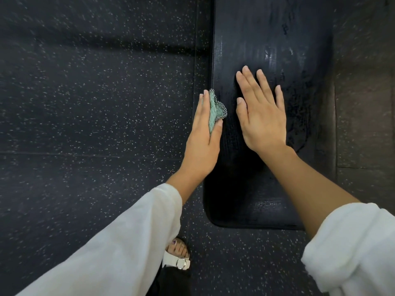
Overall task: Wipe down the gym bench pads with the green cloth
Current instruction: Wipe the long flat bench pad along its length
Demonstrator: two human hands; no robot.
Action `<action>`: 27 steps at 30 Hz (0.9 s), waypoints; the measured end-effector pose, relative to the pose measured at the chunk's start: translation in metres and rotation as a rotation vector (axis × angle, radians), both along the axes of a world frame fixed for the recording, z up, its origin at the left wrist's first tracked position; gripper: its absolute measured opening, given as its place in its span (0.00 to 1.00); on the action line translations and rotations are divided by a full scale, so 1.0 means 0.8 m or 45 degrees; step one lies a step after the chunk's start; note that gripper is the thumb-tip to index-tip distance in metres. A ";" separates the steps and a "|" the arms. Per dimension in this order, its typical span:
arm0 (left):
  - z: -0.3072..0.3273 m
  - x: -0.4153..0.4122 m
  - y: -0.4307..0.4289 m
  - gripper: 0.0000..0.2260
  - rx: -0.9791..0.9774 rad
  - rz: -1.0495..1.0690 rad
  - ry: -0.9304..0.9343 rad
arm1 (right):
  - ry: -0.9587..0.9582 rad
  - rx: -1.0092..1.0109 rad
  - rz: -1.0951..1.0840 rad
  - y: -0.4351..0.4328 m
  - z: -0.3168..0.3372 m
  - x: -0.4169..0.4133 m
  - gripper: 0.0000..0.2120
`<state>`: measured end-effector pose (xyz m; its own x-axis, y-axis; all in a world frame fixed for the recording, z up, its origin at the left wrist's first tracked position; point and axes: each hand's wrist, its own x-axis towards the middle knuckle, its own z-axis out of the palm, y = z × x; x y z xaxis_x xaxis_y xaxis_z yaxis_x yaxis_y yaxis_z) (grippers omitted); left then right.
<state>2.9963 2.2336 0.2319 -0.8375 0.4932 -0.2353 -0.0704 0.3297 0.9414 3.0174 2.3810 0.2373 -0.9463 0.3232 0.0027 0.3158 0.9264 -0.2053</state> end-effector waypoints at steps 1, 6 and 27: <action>0.001 0.006 -0.003 0.27 -0.003 -0.006 0.003 | -0.007 0.006 0.003 0.000 0.000 0.000 0.24; 0.002 0.041 -0.022 0.27 0.004 -0.026 0.005 | -0.026 -0.009 0.003 -0.004 0.000 0.004 0.24; 0.008 0.154 -0.080 0.27 0.018 -0.030 -0.172 | -0.133 -0.043 0.074 -0.065 0.013 0.159 0.24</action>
